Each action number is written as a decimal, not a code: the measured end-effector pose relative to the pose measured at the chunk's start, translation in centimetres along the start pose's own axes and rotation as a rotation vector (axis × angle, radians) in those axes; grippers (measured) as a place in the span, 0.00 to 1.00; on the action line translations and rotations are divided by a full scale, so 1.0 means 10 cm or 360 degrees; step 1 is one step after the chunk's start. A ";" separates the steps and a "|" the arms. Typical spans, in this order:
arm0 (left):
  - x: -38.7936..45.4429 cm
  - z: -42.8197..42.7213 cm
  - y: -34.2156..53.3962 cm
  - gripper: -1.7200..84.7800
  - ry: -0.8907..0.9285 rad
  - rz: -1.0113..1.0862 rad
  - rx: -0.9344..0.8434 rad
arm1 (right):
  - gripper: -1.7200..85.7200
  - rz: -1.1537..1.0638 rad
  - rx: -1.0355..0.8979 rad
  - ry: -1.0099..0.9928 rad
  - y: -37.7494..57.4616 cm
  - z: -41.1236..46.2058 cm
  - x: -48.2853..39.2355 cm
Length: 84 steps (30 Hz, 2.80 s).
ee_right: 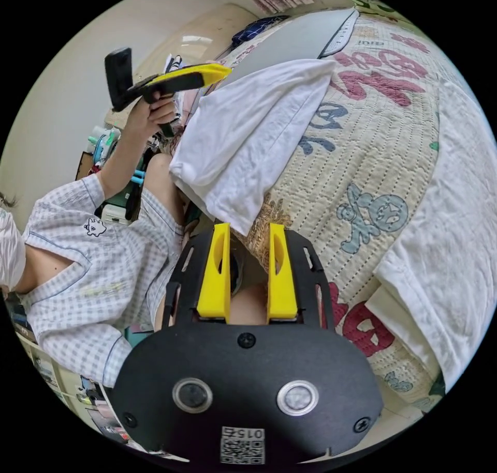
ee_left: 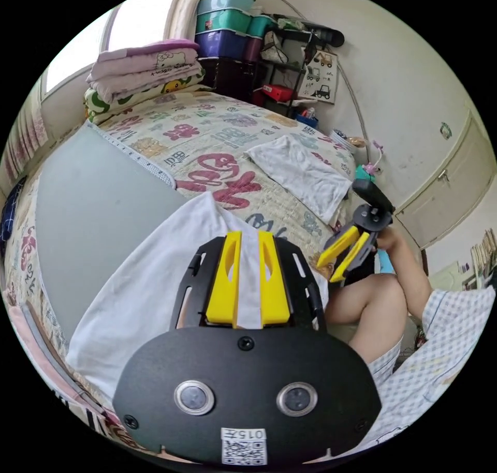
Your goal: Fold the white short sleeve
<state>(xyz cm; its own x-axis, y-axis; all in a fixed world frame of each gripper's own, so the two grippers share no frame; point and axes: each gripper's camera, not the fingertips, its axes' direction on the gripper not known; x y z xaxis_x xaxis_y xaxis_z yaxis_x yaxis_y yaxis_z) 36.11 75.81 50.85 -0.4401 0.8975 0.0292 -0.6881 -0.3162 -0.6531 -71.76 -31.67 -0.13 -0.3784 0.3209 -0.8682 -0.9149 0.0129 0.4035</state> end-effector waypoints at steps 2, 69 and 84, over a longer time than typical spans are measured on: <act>-0.20 0.31 -0.38 0.09 -0.0131 -0.0068 -0.0089 | 0.14 -0.0027 0.0019 -0.0094 0.05 -0.05 -0.03; -3.92 0.49 6.97 0.11 -0.0346 -0.0686 0.0274 | 0.12 -0.0970 -0.0264 0.0245 -0.32 5.73 0.71; -4.13 1.13 7.58 0.04 -0.0095 -0.0783 0.0403 | 0.03 -0.1118 -0.0444 0.0312 -0.26 6.69 1.73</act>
<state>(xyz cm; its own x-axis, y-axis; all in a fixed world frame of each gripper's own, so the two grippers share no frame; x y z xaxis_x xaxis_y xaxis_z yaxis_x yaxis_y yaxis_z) -4.42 11.30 8.72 -0.0586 0.9413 0.3325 -0.9345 0.0654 -0.3498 -66.49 37.16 3.09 0.3083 0.1521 -0.9390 -0.9410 -0.0958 -0.3245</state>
